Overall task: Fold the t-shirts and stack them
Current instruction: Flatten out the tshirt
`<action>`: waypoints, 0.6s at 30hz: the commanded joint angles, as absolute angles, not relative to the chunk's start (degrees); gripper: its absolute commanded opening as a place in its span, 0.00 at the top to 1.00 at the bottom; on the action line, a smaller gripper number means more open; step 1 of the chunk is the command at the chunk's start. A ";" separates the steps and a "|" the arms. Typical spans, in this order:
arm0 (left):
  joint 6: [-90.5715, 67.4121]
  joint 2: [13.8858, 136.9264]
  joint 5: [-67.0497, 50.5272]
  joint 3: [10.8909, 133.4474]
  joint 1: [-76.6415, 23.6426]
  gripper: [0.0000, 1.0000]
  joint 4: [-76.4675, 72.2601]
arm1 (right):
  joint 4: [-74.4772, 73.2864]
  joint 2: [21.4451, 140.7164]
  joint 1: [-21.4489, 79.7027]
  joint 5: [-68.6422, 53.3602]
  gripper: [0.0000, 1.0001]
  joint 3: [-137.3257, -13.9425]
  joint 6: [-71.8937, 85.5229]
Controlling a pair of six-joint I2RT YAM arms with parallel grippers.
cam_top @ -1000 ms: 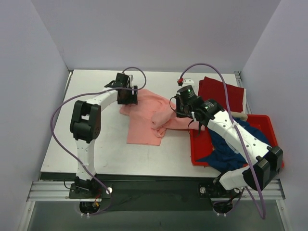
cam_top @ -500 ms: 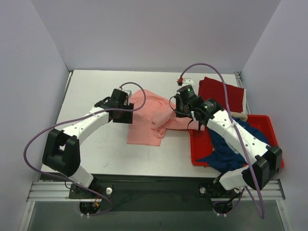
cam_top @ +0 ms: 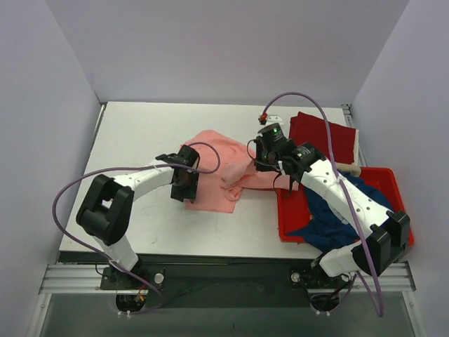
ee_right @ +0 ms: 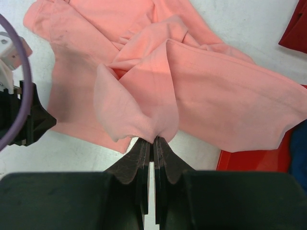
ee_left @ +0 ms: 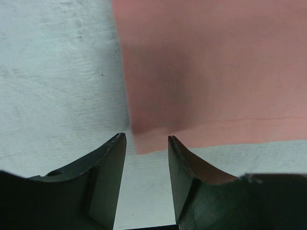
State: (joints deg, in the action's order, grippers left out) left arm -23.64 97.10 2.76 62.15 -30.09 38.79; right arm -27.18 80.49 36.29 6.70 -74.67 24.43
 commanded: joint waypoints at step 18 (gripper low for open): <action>-25.66 101.42 2.12 60.65 -31.29 0.77 36.14 | -27.25 79.72 34.28 6.77 1.00 -73.13 25.84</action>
